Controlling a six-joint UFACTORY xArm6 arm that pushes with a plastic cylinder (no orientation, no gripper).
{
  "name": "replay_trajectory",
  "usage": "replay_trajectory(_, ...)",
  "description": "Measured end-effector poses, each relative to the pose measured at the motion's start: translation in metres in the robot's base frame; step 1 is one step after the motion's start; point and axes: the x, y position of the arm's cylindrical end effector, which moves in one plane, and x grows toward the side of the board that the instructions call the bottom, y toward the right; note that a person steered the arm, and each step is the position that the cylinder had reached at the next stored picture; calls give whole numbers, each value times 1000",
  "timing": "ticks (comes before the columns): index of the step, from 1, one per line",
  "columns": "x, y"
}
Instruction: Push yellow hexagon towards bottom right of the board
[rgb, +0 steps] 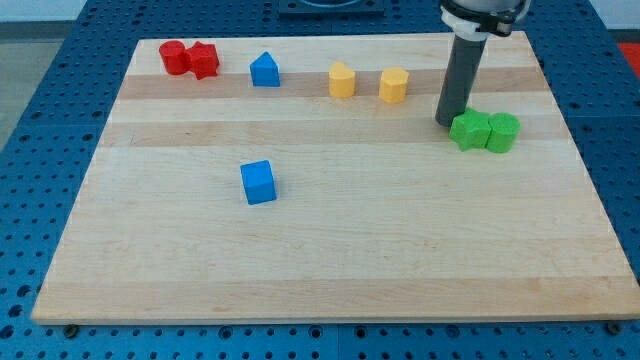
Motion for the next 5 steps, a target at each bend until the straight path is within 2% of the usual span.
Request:
replay_trajectory(3, 0, -38)
replay_trajectory(5, -19, -39)
